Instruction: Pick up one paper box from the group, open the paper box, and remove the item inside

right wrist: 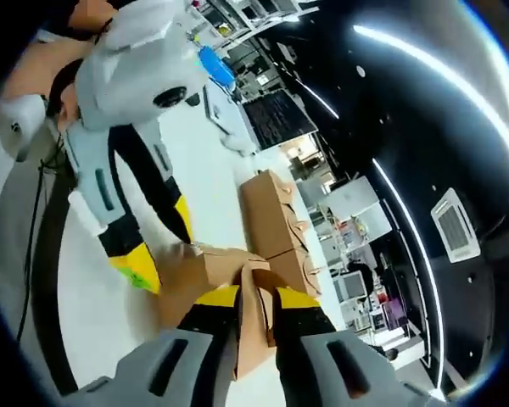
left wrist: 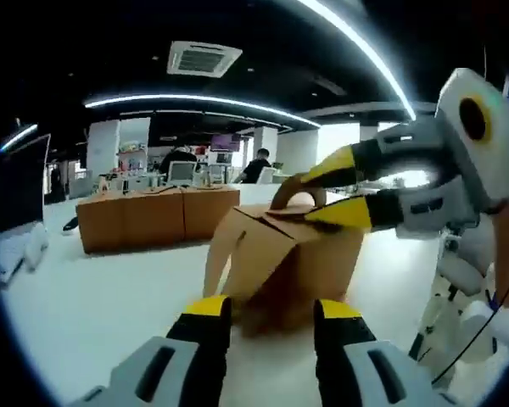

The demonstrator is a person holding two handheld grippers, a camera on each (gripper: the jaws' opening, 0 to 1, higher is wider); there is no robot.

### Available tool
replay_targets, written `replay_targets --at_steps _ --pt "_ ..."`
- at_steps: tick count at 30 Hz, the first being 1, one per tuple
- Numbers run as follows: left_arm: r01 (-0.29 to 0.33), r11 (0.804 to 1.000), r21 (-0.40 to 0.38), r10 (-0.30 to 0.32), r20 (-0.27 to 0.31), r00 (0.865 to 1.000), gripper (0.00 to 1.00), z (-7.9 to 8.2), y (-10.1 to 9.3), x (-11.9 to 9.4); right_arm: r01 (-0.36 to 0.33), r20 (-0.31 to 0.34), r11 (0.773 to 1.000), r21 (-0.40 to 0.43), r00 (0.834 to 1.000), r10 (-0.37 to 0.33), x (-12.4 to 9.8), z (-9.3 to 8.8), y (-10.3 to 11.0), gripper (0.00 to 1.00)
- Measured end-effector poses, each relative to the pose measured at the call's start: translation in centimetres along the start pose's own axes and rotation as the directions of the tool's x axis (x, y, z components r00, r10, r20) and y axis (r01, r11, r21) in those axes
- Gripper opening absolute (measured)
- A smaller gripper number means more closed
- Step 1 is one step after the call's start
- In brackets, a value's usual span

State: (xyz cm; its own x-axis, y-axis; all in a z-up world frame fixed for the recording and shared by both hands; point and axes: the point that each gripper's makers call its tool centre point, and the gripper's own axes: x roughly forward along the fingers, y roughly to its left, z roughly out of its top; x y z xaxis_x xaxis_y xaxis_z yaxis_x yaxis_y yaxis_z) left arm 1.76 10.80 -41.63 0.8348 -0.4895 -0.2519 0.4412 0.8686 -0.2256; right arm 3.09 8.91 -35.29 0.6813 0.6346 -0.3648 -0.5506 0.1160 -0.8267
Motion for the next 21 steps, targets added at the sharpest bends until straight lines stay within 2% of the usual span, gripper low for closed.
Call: replay_targets --at_steps 2,5,10,14,19,21 --pt "-0.01 1.0 0.023 0.008 0.07 0.997 0.46 2.0 0.2 -0.6 -0.019 -0.005 1.0 0.01 1.0 0.019 0.0 -0.3 0.4 0.05" --pt "-0.027 0.998 0.059 0.022 0.076 0.997 0.45 3.0 0.4 -1.6 -0.023 -0.007 1.0 0.003 1.0 0.023 0.1 -0.4 0.5 0.05" --pt "-0.038 0.998 0.059 0.029 0.155 0.988 0.44 4.8 0.5 -2.5 -0.037 -0.004 0.999 0.01 0.999 0.037 -0.1 -0.4 0.7 0.04" --pt "-0.081 0.996 0.027 0.073 0.214 0.974 0.42 6.0 1.3 -2.1 -0.044 0.012 0.998 0.033 0.999 0.044 -0.3 -0.3 0.8 0.03" --pt "-0.113 0.993 0.02 0.105 0.241 0.965 0.42 6.6 1.1 -1.1 -0.061 0.031 0.996 0.061 0.998 0.059 -0.4 -0.2 0.9 0.03" --pt "-0.128 0.991 0.032 0.118 0.23 0.966 0.42 6.3 1.1 -0.7 -0.064 0.035 0.995 0.07 0.997 0.062 -0.4 -0.2 0.9 0.03"
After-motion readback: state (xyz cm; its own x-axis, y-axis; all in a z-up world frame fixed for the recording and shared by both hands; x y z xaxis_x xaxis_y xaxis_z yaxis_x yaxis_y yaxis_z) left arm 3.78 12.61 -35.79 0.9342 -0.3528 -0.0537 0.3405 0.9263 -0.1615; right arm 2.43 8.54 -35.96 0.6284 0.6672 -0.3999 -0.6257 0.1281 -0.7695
